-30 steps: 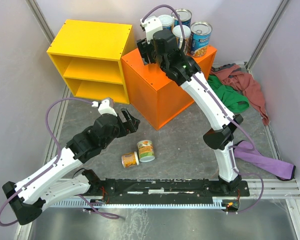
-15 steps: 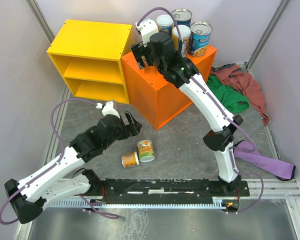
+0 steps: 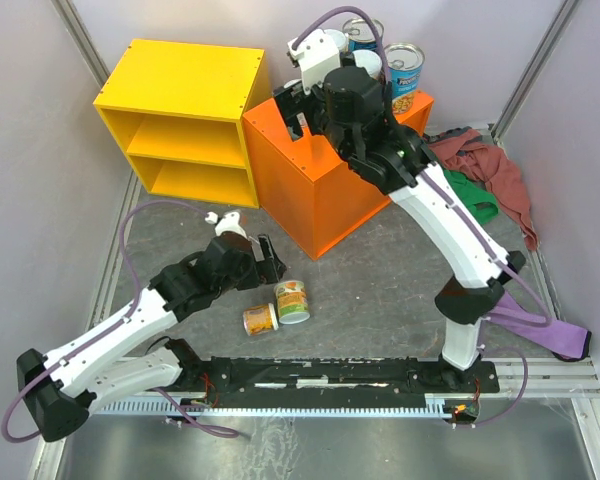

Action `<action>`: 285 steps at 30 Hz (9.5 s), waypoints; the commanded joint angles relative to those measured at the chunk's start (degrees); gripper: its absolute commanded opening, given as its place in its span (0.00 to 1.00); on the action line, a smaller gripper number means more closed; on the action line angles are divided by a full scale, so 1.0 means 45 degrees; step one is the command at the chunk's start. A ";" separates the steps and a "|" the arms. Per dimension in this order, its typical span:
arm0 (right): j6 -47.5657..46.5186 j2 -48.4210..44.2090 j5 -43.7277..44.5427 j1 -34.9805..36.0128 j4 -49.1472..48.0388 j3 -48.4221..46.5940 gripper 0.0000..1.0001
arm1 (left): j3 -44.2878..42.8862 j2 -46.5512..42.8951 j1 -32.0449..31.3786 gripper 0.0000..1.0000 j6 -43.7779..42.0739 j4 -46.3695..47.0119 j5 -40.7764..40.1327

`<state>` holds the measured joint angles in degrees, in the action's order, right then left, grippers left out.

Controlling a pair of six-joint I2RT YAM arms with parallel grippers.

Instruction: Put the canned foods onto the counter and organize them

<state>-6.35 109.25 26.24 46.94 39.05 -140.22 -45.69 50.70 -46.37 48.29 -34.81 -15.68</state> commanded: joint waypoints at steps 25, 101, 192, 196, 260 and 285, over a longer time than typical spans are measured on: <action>0.2024 -0.9022 0.3949 0.3482 -0.0548 0.8417 0.99 | -0.2745 0.4167 -0.2933 0.93 -0.4726 -0.5008 0.1934; 0.2711 -1.0651 0.4527 0.3545 0.0086 0.9151 0.99 | -0.4963 0.5089 -0.4050 0.22 -0.3664 -0.5290 0.1567; 0.3320 -1.0573 0.6455 0.3535 0.0658 0.9427 0.99 | -1.2016 0.9169 0.0664 0.32 -0.7986 0.7450 0.0319; 0.3292 -1.0480 0.6416 0.3536 0.0638 0.9369 0.99 | -1.2209 0.9295 0.0695 0.50 -0.7920 0.7172 0.0289; 0.8903 -1.0621 0.5623 0.3540 0.4334 1.0746 0.99 | -0.0742 -0.1028 -0.0279 0.87 0.2644 -0.0271 0.1238; 0.9481 -1.0914 0.5325 0.3526 0.4713 1.1844 0.99 | 0.0875 0.2547 -0.0474 0.96 0.5525 0.1635 0.1028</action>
<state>36.36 60.27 50.09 62.63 60.47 -86.32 -41.47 60.84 -48.14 70.57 -31.48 -11.33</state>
